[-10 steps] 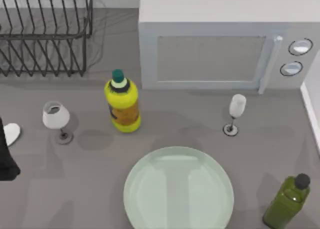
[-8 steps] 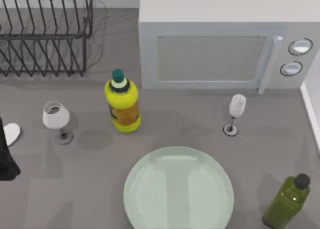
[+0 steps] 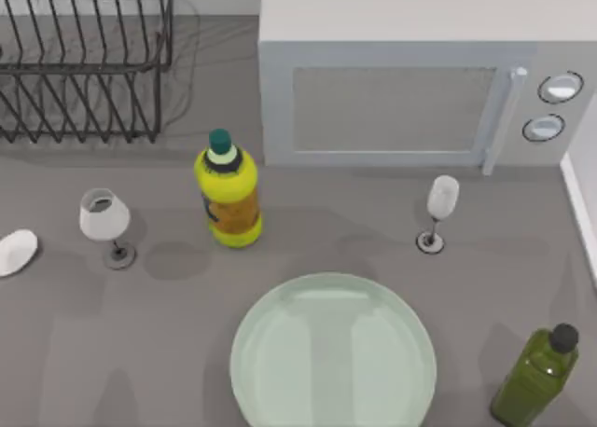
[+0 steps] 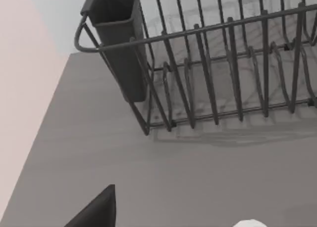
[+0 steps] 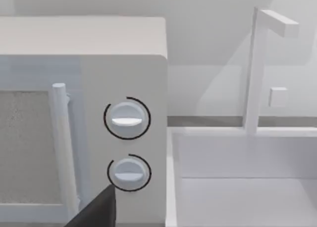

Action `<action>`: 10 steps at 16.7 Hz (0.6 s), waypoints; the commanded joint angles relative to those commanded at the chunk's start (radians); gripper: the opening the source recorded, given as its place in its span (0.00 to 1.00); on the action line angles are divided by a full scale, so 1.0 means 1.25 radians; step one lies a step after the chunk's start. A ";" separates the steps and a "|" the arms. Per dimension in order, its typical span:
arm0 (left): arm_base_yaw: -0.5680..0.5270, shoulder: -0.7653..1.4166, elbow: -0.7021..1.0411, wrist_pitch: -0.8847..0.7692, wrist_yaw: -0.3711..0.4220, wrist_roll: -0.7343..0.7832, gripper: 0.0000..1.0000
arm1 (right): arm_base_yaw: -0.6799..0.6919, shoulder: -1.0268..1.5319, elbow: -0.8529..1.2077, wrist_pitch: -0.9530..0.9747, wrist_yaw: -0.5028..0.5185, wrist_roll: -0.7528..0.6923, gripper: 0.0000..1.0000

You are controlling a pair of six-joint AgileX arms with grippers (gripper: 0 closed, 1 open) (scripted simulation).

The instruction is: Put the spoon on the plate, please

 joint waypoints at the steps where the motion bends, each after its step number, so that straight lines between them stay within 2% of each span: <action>1: 0.012 0.069 0.044 -0.038 -0.001 0.038 1.00 | 0.000 0.000 0.000 0.000 0.000 0.000 1.00; 4: 0.048 0.284 0.164 -0.149 -0.007 0.143 1.00 | 0.000 0.000 0.000 0.000 0.000 0.000 1.00; 10: 0.103 0.609 0.356 -0.353 -0.015 0.344 1.00 | 0.000 0.000 0.000 0.000 0.000 0.000 1.00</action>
